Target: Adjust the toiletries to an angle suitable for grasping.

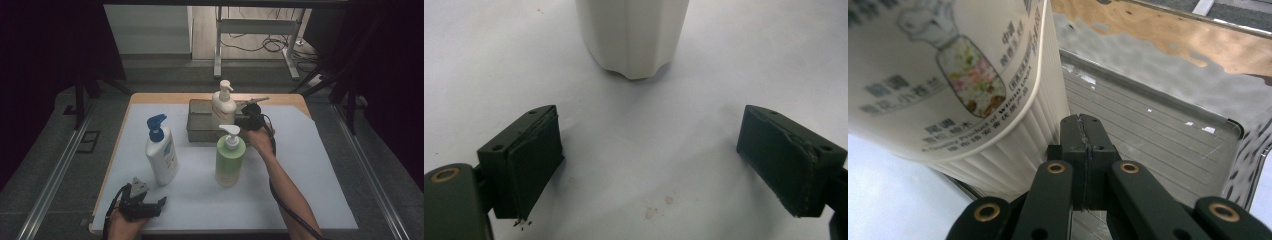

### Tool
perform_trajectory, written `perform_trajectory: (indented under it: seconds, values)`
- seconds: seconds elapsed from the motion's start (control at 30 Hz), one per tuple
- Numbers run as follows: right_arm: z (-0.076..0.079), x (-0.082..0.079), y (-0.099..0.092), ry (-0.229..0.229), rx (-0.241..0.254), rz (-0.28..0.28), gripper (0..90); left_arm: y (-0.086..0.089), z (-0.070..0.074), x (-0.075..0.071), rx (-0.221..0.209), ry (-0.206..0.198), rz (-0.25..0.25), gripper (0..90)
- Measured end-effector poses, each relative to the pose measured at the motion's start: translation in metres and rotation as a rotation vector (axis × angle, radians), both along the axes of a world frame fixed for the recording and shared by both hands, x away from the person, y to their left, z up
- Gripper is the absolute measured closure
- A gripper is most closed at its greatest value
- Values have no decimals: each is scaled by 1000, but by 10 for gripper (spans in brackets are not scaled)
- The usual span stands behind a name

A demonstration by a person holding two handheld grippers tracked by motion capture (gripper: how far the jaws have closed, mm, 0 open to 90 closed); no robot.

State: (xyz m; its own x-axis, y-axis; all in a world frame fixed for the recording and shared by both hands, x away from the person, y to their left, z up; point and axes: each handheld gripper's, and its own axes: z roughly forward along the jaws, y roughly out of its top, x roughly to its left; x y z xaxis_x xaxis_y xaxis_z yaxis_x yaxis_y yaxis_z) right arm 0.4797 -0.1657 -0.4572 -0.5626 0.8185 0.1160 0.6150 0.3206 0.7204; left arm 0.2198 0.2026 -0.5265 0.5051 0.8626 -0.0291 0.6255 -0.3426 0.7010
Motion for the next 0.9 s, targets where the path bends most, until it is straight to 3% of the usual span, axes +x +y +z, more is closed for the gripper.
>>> perform_trajectory:
  seconds: [0.37, 0.9]
  values:
    - [-1, 1, 11, 18, 8, 30, 894, 0, 0, 0, 0, 1, 0, 105]
    - [5, 6, 30, 7, 25, 66, 893, 0, 0, 0, 0, 0, 1, 106]
